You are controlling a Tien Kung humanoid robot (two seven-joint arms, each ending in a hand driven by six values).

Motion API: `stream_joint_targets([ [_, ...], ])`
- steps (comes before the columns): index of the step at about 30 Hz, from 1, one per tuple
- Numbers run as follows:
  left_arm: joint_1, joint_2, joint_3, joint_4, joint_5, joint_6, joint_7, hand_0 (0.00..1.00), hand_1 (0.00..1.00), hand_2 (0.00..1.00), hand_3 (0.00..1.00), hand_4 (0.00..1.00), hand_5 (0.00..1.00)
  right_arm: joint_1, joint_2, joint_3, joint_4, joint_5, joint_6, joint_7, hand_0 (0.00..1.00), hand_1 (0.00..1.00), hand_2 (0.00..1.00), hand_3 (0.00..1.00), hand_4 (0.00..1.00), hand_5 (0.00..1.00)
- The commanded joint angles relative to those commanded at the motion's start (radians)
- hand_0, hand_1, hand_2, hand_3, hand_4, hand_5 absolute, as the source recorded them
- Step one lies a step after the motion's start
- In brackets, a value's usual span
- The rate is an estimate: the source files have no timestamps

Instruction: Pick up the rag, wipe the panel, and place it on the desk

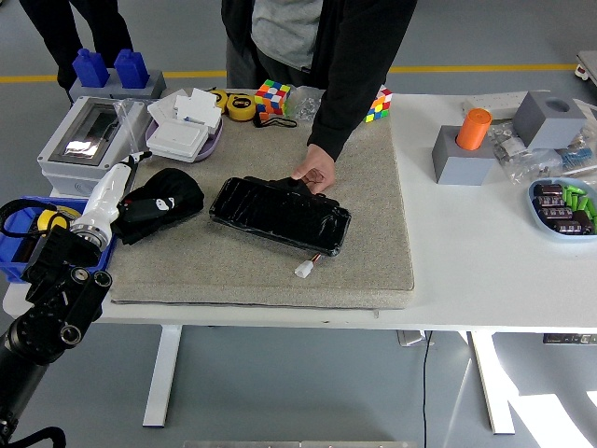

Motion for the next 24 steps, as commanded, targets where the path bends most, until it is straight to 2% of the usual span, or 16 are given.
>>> stream_joint_targets([
  [1, 0.005, 0.001, -0.005, -0.011, -0.035, -0.01, -0.008, 0.998, 0.998, 0.998, 0.998, 0.998, 0.983, 0.0, 0.0, 0.0, 0.0, 0.0, 0.0, 0.0, 0.6, 0.577, 0.514, 0.523, 0.972, 0.401],
  [3, 0.022, 0.003, -0.015, -0.041, -0.113, -0.026, -0.049, 0.998, 0.998, 0.998, 0.998, 0.998, 0.983, 0.001, 0.0, -0.002, 0.0, 0.001, 0.0, 0.0, 0.6, 0.577, 0.514, 0.523, 0.972, 0.401],
  [5, 0.033, 0.002, -0.021, -0.057, -0.201, -0.003, -0.128, 0.998, 0.998, 0.998, 0.998, 0.998, 0.983, 0.002, -0.001, -0.003, 0.0, 0.001, 0.0, 0.0, 0.6, 0.577, 0.514, 0.523, 0.972, 0.401],
  [6, 0.041, 0.001, -0.02, -0.067, -0.24, 0.025, -0.167, 0.998, 0.998, 0.998, 0.998, 0.998, 0.983, 0.003, 0.0, -0.001, -0.001, 0.001, 0.0, 0.0, 0.6, 0.577, 0.514, 0.523, 0.972, 0.401],
  [7, 0.049, 0.0, -0.016, -0.081, -0.285, 0.06, -0.212, 0.603, 0.672, 0.72, 0.732, 0.998, 0.451, 0.003, 0.001, -0.001, -0.001, 0.001, 0.0, 0.0, 0.599, 0.578, 0.514, 0.524, 0.972, 0.401],
  [11, 0.075, -0.009, -0.028, -0.125, -0.454, 0.148, -0.376, 0.603, 0.672, 0.72, 0.732, 0.998, 0.451, 0.007, 0.001, 0.0, -0.003, 0.002, -0.001, 0.001, 0.599, 0.578, 0.514, 0.524, 0.972, 0.401],
  [12, 0.081, -0.011, -0.036, -0.134, -0.493, 0.157, -0.411, 0.603, 0.672, 0.72, 0.732, 0.998, 0.451, 0.007, 0.001, 0.001, -0.003, 0.002, -0.001, 0.001, 0.599, 0.578, 0.514, 0.524, 0.972, 0.401],
  [13, 0.087, -0.012, -0.043, -0.143, -0.539, 0.162, -0.437, 0.518, 0.593, 0.622, 0.61, 0.956, 0.323, 0.009, 0.001, 0.0, -0.004, 0.001, -0.001, 0.001, 0.599, 0.578, 0.514, 0.524, 0.972, 0.401],
  [18, 0.114, -0.013, -0.088, -0.174, -0.743, 0.168, -0.442, 0.518, 0.593, 0.622, 0.61, 0.956, 0.323, 0.016, -0.002, 0.005, -0.013, -0.006, -0.001, -0.001, 0.6, 0.577, 0.514, 0.524, 0.971, 0.402],
  [20, 0.122, -0.014, -0.099, -0.181, -0.771, 0.166, -0.436, 0.507, 0.576, 0.592, 0.595, 0.937, 0.304, 0.017, -0.003, 0.005, -0.017, -0.008, -0.001, -0.001, 0.6, 0.577, 0.514, 0.524, 0.971, 0.402],
  [24, 0.135, -0.014, -0.12, -0.19, -0.771, 0.163, -0.43, 0.507, 0.576, 0.592, 0.595, 0.937, 0.304, 0.023, -0.005, 0.004, -0.02, -0.008, -0.001, -0.002, 0.6, 0.577, 0.514, 0.524, 0.971, 0.402],
])
